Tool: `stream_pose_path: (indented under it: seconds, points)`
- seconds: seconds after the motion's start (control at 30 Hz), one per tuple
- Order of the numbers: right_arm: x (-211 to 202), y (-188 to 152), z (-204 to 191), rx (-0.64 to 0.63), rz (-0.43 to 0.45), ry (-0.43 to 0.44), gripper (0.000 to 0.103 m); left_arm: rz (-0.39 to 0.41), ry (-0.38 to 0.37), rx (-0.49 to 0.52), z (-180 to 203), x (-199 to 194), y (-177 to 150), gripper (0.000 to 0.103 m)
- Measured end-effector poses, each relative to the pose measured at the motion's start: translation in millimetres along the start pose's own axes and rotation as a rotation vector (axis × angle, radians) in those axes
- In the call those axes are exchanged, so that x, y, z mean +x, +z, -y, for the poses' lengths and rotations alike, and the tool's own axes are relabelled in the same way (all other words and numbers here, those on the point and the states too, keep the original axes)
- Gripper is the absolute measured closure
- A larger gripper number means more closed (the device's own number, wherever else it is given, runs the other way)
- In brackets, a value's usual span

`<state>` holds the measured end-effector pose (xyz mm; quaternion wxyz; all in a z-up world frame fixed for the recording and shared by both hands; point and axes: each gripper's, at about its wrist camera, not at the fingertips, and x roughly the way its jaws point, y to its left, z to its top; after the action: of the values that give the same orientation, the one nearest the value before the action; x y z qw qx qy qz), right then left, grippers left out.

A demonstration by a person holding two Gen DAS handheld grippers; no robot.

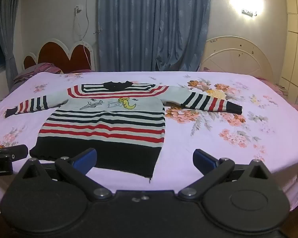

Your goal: Fold small clothes

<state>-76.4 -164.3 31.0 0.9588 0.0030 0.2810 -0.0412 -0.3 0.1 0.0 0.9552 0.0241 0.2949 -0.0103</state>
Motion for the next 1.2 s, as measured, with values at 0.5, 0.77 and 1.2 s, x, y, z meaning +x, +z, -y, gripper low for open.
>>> stream_pose_path:
  seconds: [0.5,0.77,1.2]
  points:
    - [0,-1,-3,-0.003,-0.003,-0.002,0.001,0.001,0.007,-0.01,-8,1,-5,0.0]
    - [0,-1,-2,-0.002,-0.003,-0.002,0.001,-0.003,0.012,-0.008,-5,1,-2,0.0]
    - [0,-1,0,0.0,-0.004,-0.001,0.001,-0.003,0.011,-0.009,-7,1,-2,0.0]
